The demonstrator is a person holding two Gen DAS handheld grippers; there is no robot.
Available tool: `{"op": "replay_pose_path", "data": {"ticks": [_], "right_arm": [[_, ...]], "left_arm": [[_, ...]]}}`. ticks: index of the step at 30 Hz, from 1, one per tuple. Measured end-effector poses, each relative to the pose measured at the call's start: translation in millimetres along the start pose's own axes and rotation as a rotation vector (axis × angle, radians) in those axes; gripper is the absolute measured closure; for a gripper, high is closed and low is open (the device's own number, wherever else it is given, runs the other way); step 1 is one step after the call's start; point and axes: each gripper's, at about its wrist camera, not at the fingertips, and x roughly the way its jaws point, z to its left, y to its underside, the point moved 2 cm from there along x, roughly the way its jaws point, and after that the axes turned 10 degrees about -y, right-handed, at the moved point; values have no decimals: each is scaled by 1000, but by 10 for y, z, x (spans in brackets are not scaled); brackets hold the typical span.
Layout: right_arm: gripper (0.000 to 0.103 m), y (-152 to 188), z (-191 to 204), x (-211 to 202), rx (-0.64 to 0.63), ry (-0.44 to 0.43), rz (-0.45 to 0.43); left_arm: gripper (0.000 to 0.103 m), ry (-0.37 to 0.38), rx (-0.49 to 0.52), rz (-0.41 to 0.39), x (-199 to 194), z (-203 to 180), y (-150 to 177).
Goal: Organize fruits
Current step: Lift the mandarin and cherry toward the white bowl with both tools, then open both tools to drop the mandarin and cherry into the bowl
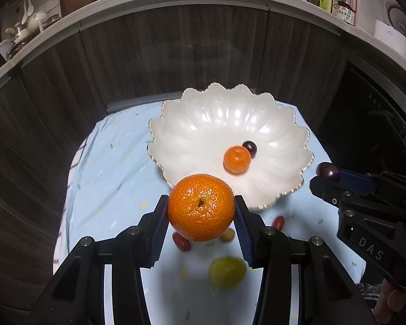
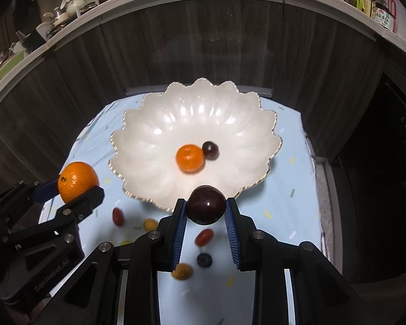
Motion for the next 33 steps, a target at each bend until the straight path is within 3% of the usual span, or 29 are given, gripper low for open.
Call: {"op": "replay_pose_path", "data": {"ticks": [16, 33], "right_arm": [[73, -259, -229, 389, 38, 26, 11], [73, -326, -410, 782, 68, 29, 64]], "left_arm": [[57, -19, 9, -2, 488, 81, -341], [57, -13, 17, 66, 994, 2, -419]]}}
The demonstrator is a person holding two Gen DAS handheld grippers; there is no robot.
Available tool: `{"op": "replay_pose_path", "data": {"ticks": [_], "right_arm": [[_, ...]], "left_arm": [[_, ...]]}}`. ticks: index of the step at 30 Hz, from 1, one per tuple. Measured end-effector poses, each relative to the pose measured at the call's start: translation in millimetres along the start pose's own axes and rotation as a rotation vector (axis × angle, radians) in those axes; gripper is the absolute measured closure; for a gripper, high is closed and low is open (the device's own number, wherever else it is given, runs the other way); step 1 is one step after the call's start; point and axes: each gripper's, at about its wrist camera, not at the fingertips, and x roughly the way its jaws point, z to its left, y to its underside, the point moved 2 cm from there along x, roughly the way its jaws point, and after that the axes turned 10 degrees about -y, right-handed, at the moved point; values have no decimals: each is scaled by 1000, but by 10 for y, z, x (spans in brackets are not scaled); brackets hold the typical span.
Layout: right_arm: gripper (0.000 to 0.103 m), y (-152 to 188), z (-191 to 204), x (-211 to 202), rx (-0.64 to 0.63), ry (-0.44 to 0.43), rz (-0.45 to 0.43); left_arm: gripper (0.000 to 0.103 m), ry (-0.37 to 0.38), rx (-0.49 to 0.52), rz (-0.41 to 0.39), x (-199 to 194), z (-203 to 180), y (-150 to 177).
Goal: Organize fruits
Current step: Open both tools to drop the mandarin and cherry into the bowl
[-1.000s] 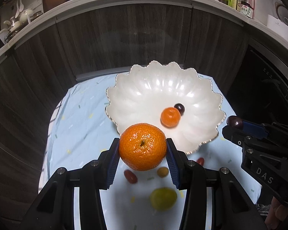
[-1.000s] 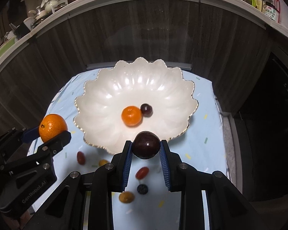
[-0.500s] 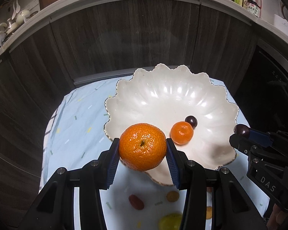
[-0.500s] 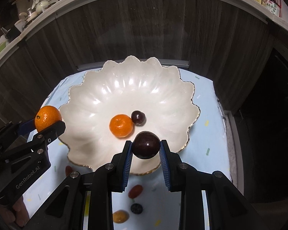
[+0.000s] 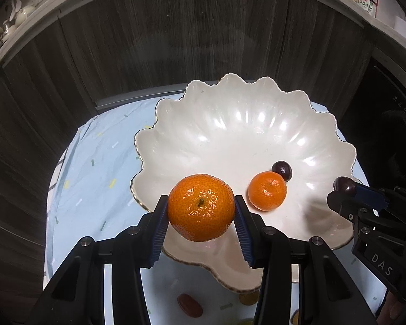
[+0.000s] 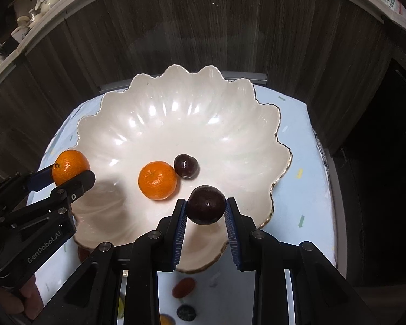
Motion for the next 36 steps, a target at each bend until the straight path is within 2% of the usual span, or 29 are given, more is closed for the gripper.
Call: {"op": "replay_pose_path", "data": {"ticks": [4, 5, 6, 8, 10, 15, 17, 19, 23, 36], "right_arm": [[73, -22, -4, 30, -9, 15, 2], [73, -28, -5, 27, -10, 23, -2], [72, -35, -3, 27, -11, 30, -3], [72, -46, -5, 22, -14, 34, -6], [58, -52, -7, 17, -15, 35, -9], [35, -83, -9, -56, -12, 69, -44], [33, -94, -2, -102, -11, 72, -61], [27, -106, 5, -140, -11, 75, -68], [23, -104, 17, -220, -10, 86, -84], [21, -55, 131, -475, -13, 95, -124]], "left_arm": [[56, -5, 0, 7, 45, 2, -8], [52, -8, -1, 4, 47, 4, -8], [42, -12, -3, -2, 44, 7, -10], [34, -28, -5, -29, 2, 20, -23], [32, -38, -2, -40, -26, 29, -43], [30, -43, -1, -54, -80, 56, -72], [25, -45, -5, -61, -116, 65, -72], [19, -46, -12, -68, -153, 79, -77], [12, -61, -15, -80, -230, 94, -82], [10, -76, -34, -113, -563, 205, 12]]}}
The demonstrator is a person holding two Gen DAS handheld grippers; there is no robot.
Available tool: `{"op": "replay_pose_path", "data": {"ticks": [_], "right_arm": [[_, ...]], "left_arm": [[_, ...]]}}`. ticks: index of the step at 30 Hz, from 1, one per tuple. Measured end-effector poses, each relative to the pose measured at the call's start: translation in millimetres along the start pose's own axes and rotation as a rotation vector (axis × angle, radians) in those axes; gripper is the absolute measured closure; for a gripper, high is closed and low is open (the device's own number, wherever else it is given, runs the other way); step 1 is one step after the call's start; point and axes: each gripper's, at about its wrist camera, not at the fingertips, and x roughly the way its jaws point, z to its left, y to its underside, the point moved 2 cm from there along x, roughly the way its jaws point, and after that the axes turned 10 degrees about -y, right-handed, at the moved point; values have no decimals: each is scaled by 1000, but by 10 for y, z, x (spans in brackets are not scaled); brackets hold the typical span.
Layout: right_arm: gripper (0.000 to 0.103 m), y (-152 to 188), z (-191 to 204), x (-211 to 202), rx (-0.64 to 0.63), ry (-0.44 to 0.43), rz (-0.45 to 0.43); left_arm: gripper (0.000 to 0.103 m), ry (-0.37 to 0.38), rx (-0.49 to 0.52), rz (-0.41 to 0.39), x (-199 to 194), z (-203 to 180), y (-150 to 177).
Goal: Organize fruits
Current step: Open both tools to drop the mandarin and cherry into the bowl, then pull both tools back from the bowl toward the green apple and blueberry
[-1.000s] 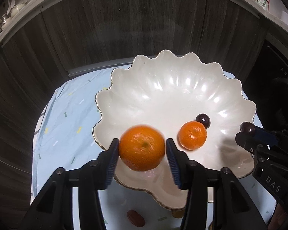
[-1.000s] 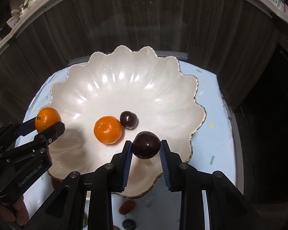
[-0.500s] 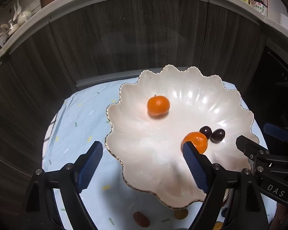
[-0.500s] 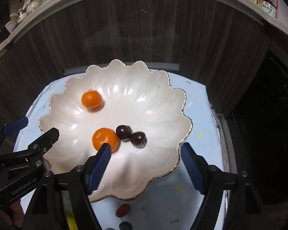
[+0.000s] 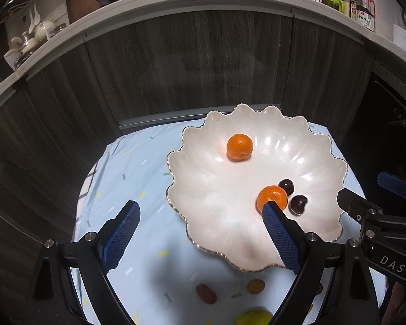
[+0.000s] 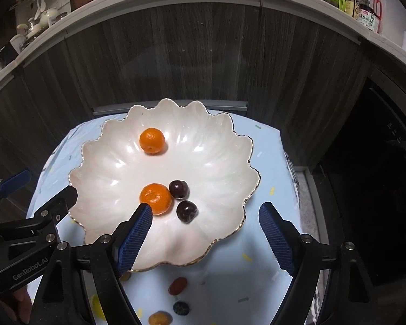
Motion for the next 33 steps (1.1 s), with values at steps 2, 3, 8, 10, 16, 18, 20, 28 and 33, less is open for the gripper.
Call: {"op": "replay_pose_path", "data": {"ticks": [2, 3, 8, 10, 16, 18, 20, 28, 33], "right_arm": [[21, 11, 16, -47, 0, 2, -6], [21, 18, 22, -73, 1, 2, -9], [21, 78, 50, -183, 2, 6, -21], [21, 109, 60, -222, 4, 4, -25], [21, 199, 80, -339, 7, 0, -33], [21, 226, 83, -367, 9, -3, -36], [21, 254, 87, -395, 8, -6, -36], [21, 362, 96, -476, 1, -12, -34], [21, 416, 106, -511, -5, -12, -34]], "left_arm": [[10, 0, -2, -4, -64, 22, 20], [10, -1, -2, -6, -91, 26, 27], [10, -6, -4, -20, -236, 63, 70], [10, -7, -2, -25, -286, 68, 93], [10, -7, 4, -29, -408, 65, 168], [10, -8, 6, -32, -448, 65, 193], [10, -9, 9, -35, -486, 65, 219], [10, -12, 18, -41, -604, 59, 322], [10, -8, 23, -38, -645, 46, 377]]}}
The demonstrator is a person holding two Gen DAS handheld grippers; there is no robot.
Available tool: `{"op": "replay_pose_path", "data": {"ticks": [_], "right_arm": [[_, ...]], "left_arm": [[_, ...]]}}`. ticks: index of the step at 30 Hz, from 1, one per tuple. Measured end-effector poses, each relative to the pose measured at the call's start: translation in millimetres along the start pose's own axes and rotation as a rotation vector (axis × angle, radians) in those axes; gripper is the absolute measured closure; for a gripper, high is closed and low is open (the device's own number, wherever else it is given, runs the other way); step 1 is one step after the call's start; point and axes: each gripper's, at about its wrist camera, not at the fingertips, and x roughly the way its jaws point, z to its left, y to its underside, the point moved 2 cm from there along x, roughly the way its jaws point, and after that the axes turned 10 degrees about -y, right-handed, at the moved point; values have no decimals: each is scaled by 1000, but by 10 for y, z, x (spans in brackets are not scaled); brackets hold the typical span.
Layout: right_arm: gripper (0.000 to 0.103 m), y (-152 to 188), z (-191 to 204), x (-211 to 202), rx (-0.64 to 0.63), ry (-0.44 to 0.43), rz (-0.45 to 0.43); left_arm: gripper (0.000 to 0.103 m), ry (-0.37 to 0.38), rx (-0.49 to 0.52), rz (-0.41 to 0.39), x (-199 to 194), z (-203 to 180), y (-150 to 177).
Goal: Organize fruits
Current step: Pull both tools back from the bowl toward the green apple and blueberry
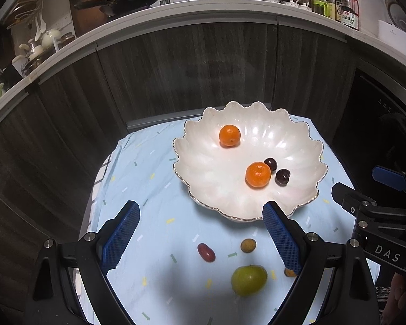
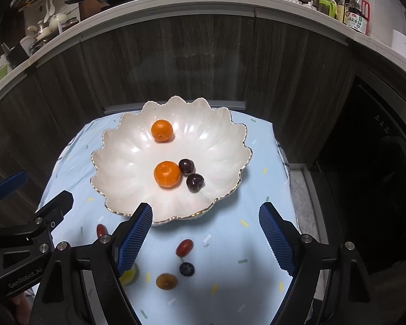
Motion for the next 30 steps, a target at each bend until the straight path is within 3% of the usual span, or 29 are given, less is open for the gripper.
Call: {"op": "replay_pose_path", "data": {"ticks": [30], "right_arm": [[21, 420, 59, -8, -38, 7, 46]], "left_arm": [[10, 5, 61, 10, -61, -66, 433]]}}
